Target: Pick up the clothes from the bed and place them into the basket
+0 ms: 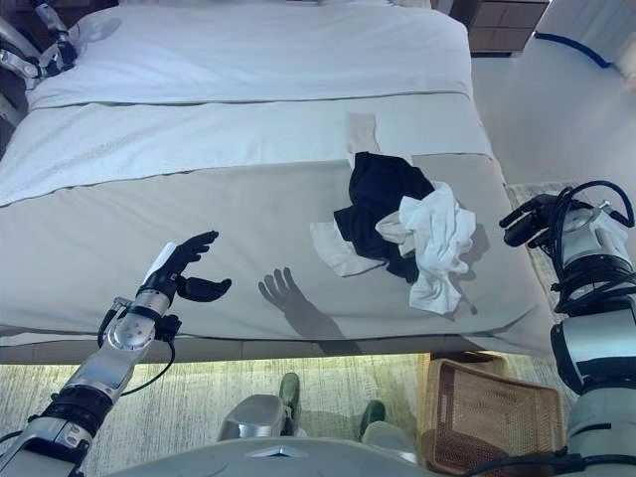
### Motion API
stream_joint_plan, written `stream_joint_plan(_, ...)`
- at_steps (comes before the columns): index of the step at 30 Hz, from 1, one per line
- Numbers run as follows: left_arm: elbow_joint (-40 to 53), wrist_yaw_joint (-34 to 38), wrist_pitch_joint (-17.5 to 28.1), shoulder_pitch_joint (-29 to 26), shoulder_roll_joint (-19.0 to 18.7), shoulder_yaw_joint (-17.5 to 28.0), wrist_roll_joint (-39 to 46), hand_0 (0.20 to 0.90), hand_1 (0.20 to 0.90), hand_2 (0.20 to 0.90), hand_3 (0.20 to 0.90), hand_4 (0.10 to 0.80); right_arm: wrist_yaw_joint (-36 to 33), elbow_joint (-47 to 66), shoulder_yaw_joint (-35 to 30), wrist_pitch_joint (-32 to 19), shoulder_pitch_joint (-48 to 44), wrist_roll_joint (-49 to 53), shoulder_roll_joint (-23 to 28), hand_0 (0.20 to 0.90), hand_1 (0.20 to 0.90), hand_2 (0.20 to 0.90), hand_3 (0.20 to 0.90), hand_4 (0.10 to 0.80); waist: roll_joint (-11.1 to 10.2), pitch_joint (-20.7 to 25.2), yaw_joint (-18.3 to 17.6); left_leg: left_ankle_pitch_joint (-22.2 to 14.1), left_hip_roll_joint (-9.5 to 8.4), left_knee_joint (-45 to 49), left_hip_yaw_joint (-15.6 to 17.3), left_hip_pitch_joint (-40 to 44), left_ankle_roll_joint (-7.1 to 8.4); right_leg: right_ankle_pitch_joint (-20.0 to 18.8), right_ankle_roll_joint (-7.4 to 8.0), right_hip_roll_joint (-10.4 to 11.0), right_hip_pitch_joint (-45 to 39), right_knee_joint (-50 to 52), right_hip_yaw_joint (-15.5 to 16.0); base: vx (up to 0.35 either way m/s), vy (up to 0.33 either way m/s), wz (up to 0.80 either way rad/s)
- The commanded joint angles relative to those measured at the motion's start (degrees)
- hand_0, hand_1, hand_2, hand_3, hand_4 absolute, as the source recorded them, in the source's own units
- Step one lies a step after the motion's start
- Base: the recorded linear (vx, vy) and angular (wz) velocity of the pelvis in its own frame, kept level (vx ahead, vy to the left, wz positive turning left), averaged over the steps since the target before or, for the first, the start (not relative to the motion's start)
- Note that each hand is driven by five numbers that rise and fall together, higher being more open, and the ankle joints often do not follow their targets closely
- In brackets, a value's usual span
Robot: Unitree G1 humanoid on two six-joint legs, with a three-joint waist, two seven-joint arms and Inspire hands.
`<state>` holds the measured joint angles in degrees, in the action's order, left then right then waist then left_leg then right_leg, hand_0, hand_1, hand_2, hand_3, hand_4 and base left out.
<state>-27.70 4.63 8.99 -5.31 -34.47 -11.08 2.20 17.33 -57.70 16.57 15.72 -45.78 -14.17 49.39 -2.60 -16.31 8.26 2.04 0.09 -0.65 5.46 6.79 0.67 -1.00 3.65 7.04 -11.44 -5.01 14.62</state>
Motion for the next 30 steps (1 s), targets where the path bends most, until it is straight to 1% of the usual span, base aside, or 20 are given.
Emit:
stream_joint_plan(1, 2.01, 2.57, 3.88, -0.29, -1.19, -1.89, -0.87, 0.900, 0.900, 0.900, 0.900, 0.800, -5.94, 3.57, 3.07, -2.01, -0.27, 0.02, 4.98, 0.900, 0.900, 0.900, 0.900, 0.800, 0.54, 7.66, 0.41, -4.35, 2.14, 0.67, -2.36, -0.79, 1.90, 2.93, 1.12, -0.56, 3.70, 5.93, 0.76, 0.000, 0.000, 0.00)
stream_joint_plan(8, 2.11, 3.55, 2.84, 0.71, -0.75, -2.23, -2.31, 0.900, 0.900, 0.900, 0.900, 0.800, -9.99, 5.87, 2.04, -2.80, 2.73, 0.86, 2.45, 0.900, 0.900, 0.900, 0.900, 0.800, 0.99, 7.18, 0.31, -4.87, 1.87, 1.59, -2.74, -0.96, 1.68, 3.43, 0.98, -0.50, 3.95, 6.88, 0.65, 0.032, -0.006, 0.00)
stream_joint_plan(11, 2.42, 3.50, 2.77, 1.72, -0.92, -1.94, -3.25, 0.900, 0.900, 0.900, 0.900, 0.800, -11.96, 6.94, 1.43, -2.47, 4.64, 1.32, 0.81, 0.900, 0.900, 0.900, 0.900, 0.800, 1.41, 6.53, 0.31, -5.44, 1.80, 3.79, -2.84, -1.91, 1.44, 4.77, 0.41, -0.50, 4.82, 9.59, 0.69, 0.057, -0.006, 0.00)
stream_joint_plan(12, 2.86, 3.60, 2.65, 1.83, -1.17, -1.91, -3.54, 0.900, 0.900, 0.900, 0.900, 0.800, -13.35, 7.39, 1.12, -2.19, 5.49, 1.95, 0.09, 0.900, 0.900, 0.900, 0.900, 0.800, 1.74, 5.70, 0.36, -6.05, 1.73, 6.30, -2.99, -3.24, 1.29, 5.97, -0.16, -0.44, 6.03, 12.34, 0.96, 0.000, 0.000, 0.00)
stream_joint_plan(14, 3.04, 4.11, 3.38, 1.31, -1.59, -2.12, -3.42, 0.900, 0.900, 0.900, 0.900, 0.800, -15.02, 7.77, 0.73, -1.96, 5.73, 2.69, -0.18, 0.900, 0.900, 0.900, 0.900, 0.800, 2.17, 4.19, 0.45, -6.90, 1.45, 9.65, -3.45, -5.72, 1.15, 6.86, -0.68, 0.03, 8.40, 15.42, 1.29, -0.084, 0.006, 0.00)
stream_joint_plan(18, 3.93, 7.35, 8.15, -2.09, -2.87, -3.18, -2.13, 0.900, 0.900, 0.900, 0.900, 0.800, -19.85, 5.64, 1.37, -3.07, 2.36, 5.14, -0.14, 0.900, 0.900, 0.900, 0.900, 0.800, 4.10, -2.75, 0.58, -10.21, 0.78, 19.31, -3.80, -13.48, 0.49, 9.70, -2.57, 1.67, 15.97, 25.02, 1.77, -0.258, 0.046, 0.02)
stream_joint_plan(20, 5.16, 9.20, 10.63, -2.76, -3.14, -3.28, -1.87, 0.900, 0.900, 0.900, 0.900, 0.800, -21.14, 4.34, 1.81, -3.40, 0.53, 6.03, -0.61, 0.900, 0.900, 0.900, 0.900, 0.800, 5.00, -5.26, 0.58, -11.20, 0.43, 23.32, -3.53, -17.02, 0.03, 10.88, -3.49, 2.50, 19.81, 30.01, 1.70, -0.172, 0.056, 0.01)
stream_joint_plan(21, 6.80, 10.90, 12.01, -3.17, -2.97, -3.32, -2.78, 0.900, 0.900, 0.900, 0.900, 0.800, -21.91, 4.26, 2.10, -3.27, -0.48, 6.74, -0.66, 0.900, 0.900, 0.900, 0.900, 0.800, 5.50, -6.99, 0.61, -12.62, -0.09, 27.79, -3.16, -20.39, -0.31, 12.27, -4.25, 3.09, 23.22, 34.75, 1.39, -0.116, 0.048, -0.12)
stream_joint_plan(22, 7.23, 11.51, 12.07, -3.26, -2.96, -3.36, -3.13, 0.900, 0.900, 0.900, 0.900, 0.800, -22.04, 4.15, 2.18, -3.34, -0.72, 7.04, -0.56, 0.900, 0.900, 0.900, 0.900, 0.800, 5.62, -7.31, 0.60, -12.97, -0.22, 28.85, -3.11, -21.31, -0.43, 12.69, -4.49, 3.23, 24.23, 36.06, 1.28, -0.097, 0.044, -0.23)
stream_joint_plan(23, 8.20, 12.63, 11.73, -3.50, -2.93, -3.41, -3.40, 0.900, 0.900, 0.900, 0.900, 0.800, -22.39, 3.48, 2.18, -3.85, -1.60, 7.97, -0.74, 0.900, 0.900, 0.900, 0.900, 0.800, 5.99, -8.47, 0.68, -13.89, -0.69, 31.67, -3.22, -23.37, -0.76, 13.73, -5.05, 3.54, 26.52, 39.57, 1.10, -0.045, 0.022, -0.25)
stream_joint_plan(26, 8.96, 13.64, 10.97, -4.12, -3.01, -3.33, -2.60, 0.900, 0.900, 0.900, 0.900, 0.800, -22.77, 3.32, 2.44, -3.97, -3.95, 9.86, -0.19, 0.900, 0.900, 0.900, 0.900, 0.800, 6.49, -10.54, 0.92, -15.93, -1.60, 38.15, -3.38, -28.15, -1.53, 15.95, -6.10, 4.46, 31.38, 46.67, 0.75, -0.060, -0.001, -0.07)
stream_joint_plan(30, 10.15, 14.37, 11.35, -3.06, -2.75, -2.79, -1.97, 0.900, 0.900, 0.900, 0.900, 0.800, -23.23, 2.55, 2.59, -4.03, -6.72, 10.23, 0.80, 0.900, 0.900, 0.900, 0.900, 0.800, 7.15, -12.82, 1.42, -18.80, -2.35, 45.91, -3.23, -33.42, -2.44, 18.77, -7.13, 5.74, 37.10, 54.77, 0.61, -0.028, -0.018, 0.01)
